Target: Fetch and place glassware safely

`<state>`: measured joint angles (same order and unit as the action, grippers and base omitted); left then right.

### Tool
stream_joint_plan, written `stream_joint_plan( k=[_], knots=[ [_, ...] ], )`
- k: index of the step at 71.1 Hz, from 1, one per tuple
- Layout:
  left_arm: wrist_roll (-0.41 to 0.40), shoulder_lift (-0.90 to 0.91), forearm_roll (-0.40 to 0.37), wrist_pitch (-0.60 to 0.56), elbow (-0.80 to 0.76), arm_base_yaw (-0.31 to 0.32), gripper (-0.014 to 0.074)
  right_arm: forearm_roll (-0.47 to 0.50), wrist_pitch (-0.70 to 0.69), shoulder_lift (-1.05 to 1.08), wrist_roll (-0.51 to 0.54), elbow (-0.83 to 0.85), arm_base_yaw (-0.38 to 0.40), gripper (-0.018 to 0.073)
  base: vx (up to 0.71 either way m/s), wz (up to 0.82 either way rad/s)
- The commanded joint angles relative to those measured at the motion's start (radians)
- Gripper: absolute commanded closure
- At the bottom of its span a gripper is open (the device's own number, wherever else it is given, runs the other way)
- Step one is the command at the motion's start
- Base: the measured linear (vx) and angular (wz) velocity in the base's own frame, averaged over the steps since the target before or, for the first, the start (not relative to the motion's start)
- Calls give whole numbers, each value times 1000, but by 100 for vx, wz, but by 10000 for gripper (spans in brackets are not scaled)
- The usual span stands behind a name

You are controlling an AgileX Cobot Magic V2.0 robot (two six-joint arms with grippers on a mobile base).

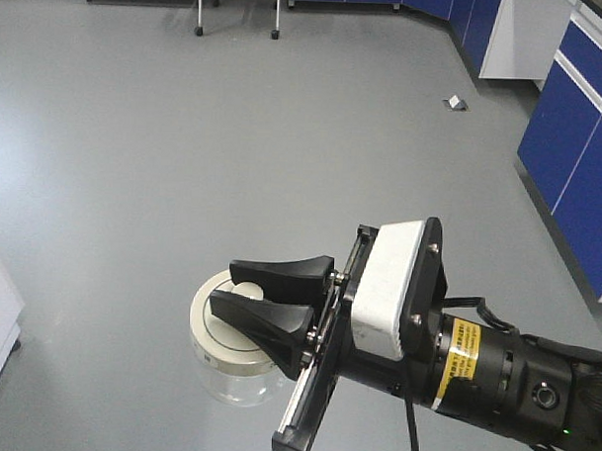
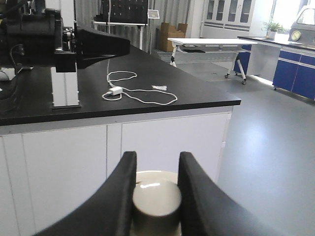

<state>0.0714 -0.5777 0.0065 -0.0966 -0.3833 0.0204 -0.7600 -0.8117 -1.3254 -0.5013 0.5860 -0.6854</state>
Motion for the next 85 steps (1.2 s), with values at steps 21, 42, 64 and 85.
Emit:
stream_joint_plan(
  k=[21,42,64,85],
  knots=[
    [-3,0,-7,-70,-25,6,603,37,-92,33,2,30,3,563,48,0],
    [-3,0,-7,-70,-25,6,603,37,-92,33,2,30,3,563,49,5],
    [-3,0,-7,-71,-25,6,603,37,-92,33,2,30,3,563,49,-1],
    [-3,0,-1,-71,-25,6,603,37,-90,33,2,30,3,563,49,-3]
  ],
)
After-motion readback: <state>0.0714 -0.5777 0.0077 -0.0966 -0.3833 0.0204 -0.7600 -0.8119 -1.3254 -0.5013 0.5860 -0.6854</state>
